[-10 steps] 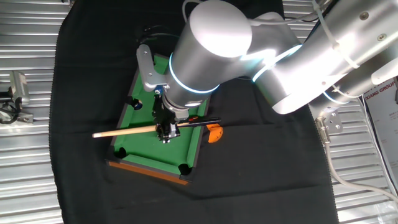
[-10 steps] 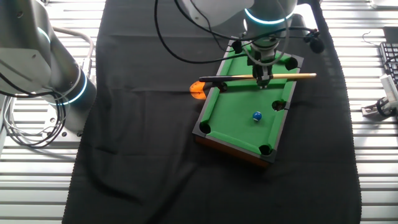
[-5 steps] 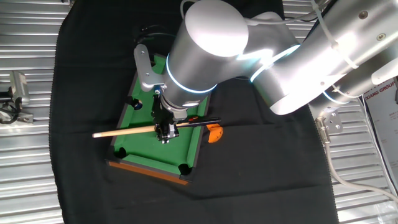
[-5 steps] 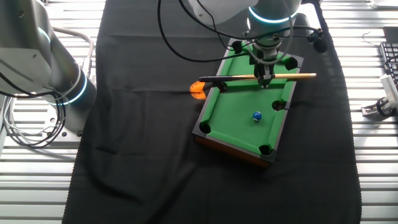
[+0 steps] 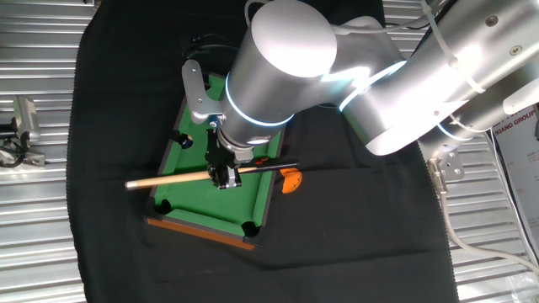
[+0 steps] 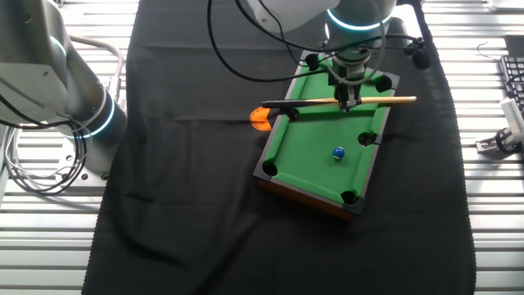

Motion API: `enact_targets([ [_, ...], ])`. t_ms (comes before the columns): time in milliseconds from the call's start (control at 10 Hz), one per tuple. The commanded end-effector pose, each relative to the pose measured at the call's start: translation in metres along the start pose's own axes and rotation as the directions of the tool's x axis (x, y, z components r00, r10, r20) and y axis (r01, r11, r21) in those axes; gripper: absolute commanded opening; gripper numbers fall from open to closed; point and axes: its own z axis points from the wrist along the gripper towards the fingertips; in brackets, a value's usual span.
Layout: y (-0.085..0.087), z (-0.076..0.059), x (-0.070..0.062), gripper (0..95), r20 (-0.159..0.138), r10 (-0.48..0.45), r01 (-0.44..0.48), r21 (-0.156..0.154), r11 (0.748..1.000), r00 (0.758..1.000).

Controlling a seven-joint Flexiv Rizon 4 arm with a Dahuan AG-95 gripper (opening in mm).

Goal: Hit the pool ball

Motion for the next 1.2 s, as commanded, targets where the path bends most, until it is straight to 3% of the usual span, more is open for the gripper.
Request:
enact_targets([
  [100, 0.000, 0.000, 0.000, 0.0, -0.005, 0.008, -0.008, -0.004, 1.000, 1.000],
  [500, 0.000, 0.000, 0.000, 0.0, -0.008, 0.009, -0.009, -0.011, 1.000, 1.000],
  [900, 0.001, -0.004, 0.001, 0.0, -0.041, -0.021, 0.020, -0.013, 1.000, 0.999],
  [1200, 0.000, -0.012, 0.011, 0.0, -0.051, -0.049, 0.048, -0.019, 0.999, 0.997],
])
